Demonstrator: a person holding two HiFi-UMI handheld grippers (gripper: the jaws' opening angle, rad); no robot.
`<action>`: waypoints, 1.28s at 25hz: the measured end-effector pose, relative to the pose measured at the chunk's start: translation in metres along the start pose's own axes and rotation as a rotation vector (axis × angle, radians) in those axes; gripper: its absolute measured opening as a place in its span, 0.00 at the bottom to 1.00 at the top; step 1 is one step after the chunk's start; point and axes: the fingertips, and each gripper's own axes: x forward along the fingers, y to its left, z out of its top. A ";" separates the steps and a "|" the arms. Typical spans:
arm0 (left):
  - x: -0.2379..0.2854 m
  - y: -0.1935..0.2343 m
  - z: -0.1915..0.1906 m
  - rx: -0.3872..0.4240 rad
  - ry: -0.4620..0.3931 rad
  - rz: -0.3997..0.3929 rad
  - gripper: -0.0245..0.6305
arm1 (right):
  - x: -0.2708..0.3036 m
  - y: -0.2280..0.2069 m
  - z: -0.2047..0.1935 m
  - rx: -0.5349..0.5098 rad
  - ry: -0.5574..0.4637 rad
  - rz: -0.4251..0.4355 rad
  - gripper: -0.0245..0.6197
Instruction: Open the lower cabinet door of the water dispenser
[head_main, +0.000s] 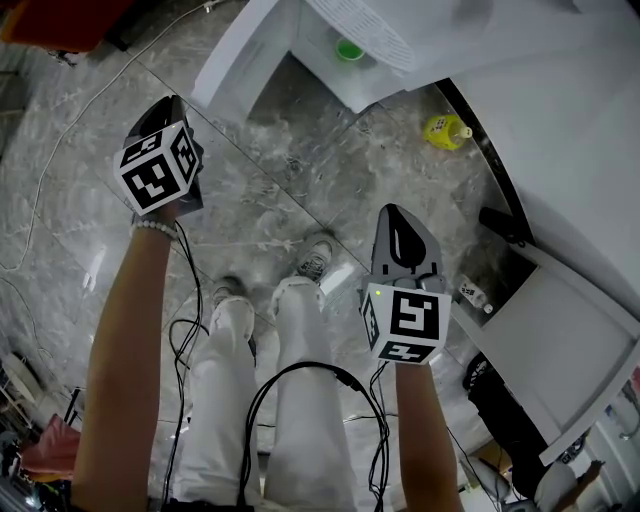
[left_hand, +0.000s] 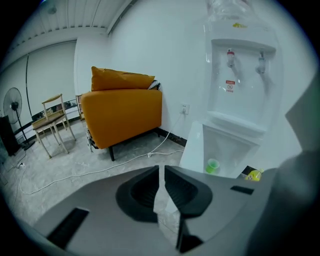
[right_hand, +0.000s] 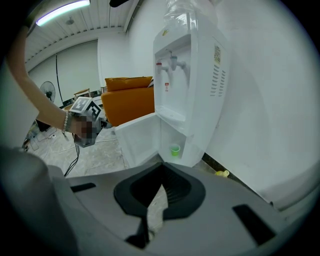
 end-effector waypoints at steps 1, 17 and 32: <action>-0.003 0.000 0.000 0.006 -0.004 -0.004 0.11 | -0.001 0.002 0.001 -0.001 0.000 0.001 0.05; -0.033 -0.058 -0.017 0.197 0.044 -0.203 0.30 | -0.025 0.024 0.022 -0.002 -0.025 0.007 0.05; -0.007 -0.035 0.000 0.212 0.041 -0.095 0.12 | -0.030 0.014 0.005 0.001 -0.006 0.009 0.05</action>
